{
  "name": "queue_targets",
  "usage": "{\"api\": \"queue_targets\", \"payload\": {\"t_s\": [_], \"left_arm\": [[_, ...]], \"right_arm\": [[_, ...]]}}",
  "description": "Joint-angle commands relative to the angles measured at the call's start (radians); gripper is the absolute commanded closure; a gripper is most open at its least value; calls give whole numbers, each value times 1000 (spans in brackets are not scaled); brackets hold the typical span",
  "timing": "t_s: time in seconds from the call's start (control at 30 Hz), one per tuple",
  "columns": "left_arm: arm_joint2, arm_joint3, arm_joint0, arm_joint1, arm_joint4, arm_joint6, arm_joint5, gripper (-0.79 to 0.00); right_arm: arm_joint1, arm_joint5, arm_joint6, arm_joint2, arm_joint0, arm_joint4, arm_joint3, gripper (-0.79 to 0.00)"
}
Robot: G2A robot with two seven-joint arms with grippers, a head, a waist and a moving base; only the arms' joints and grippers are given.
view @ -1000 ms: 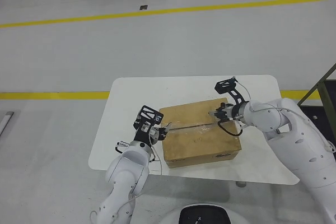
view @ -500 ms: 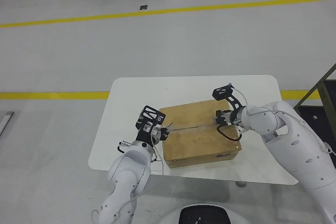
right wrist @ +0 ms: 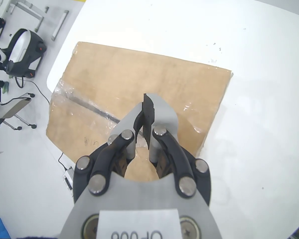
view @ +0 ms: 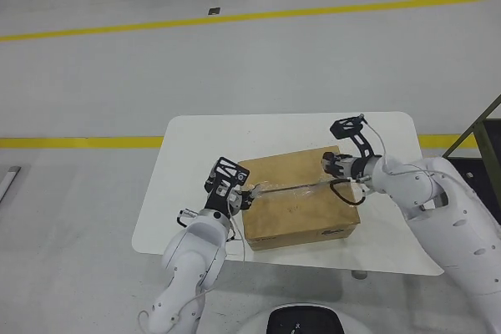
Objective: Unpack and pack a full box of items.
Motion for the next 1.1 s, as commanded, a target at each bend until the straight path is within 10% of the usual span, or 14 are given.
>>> {"api": "queue_targets", "payload": {"t_s": [0.0, 0.07, 0.13, 0.2, 0.63, 1.07], "left_arm": [[0, 0, -1, 0, 1, -3, -1, -785], [1, 0, -2, 0, -1, -6, -4, -785], [0, -1, -3, -1, -3, -7, -5, -785], [-5, -2, -4, -1, -7, -9, -4, -785], [-22, -3, 0, -2, -4, -6, 30, -785], [-19, -5, 7, -5, 16, -9, 59, -785]], "right_arm": [[3, -4, -14, 29, -22, 43, -8, 0], [4, -13, -30, 67, -41, 131, -9, 0], [6, -30, -32, 114, -60, 249, -2, -286], [9, -39, -17, 153, -76, 334, 6, -785], [13, -60, -14, 192, -112, 448, -4, -785], [23, 271, 199, 114, 9, 455, 32, -785]]}}
